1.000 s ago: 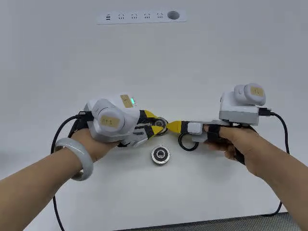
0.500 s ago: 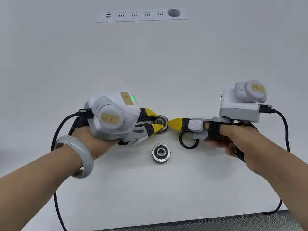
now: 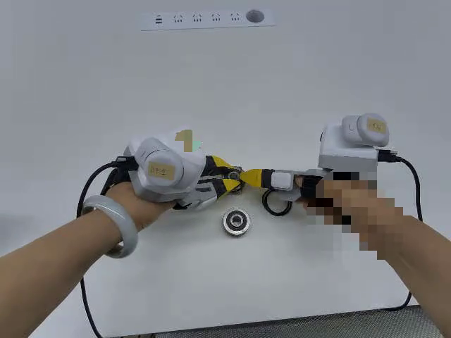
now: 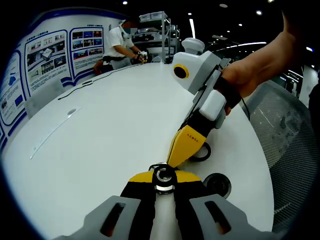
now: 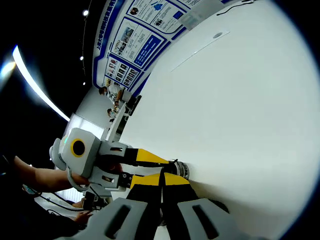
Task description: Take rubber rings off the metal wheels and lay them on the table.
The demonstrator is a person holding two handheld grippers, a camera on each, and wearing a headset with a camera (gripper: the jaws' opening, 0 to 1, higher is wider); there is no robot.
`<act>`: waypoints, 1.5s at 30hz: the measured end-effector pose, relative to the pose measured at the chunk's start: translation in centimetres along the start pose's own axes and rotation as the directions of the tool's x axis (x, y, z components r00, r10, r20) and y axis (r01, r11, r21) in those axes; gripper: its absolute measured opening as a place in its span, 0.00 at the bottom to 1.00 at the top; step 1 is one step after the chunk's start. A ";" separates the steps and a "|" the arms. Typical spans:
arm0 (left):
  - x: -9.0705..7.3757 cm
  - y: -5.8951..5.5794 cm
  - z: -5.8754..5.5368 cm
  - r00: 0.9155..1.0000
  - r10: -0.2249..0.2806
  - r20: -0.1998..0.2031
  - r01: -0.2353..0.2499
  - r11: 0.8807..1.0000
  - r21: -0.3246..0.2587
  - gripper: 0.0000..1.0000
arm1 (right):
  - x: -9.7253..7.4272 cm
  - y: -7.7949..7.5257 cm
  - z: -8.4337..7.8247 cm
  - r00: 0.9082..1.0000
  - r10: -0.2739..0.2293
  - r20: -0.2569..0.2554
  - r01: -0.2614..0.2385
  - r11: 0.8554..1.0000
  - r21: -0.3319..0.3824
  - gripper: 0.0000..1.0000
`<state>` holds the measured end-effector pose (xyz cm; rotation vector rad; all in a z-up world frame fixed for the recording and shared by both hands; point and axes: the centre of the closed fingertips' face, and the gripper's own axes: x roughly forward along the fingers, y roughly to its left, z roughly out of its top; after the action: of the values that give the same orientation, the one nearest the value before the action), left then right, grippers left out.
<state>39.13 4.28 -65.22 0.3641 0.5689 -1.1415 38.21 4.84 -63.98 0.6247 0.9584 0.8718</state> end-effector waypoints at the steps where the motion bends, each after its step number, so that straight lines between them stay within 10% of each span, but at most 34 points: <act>1: 0.0 0.0 0.0 1.000 0.000 0.000 0.000 1.000 0.002 0.13 | 0.0 0.6 0.1 0.999 0.035 0.008 -0.035 0.999 0.013 0.01; 32: -1.1 0.0 0.6 0.999 0.012 0.046 -0.013 1.000 0.023 0.28 | -0.4 -1.1 0.1 0.999 -0.055 0.005 0.054 0.998 0.033 0.02; 45: -3.3 0.8 -1.5 0.998 0.062 0.031 -0.062 0.998 -0.016 0.44 | -0.6 0.0 0.1 0.999 -0.033 0.012 0.032 0.999 0.030 0.02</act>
<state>38.57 7.87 -64.46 0.3486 0.5350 -1.0810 38.10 4.35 -63.71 0.6376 0.9686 0.8253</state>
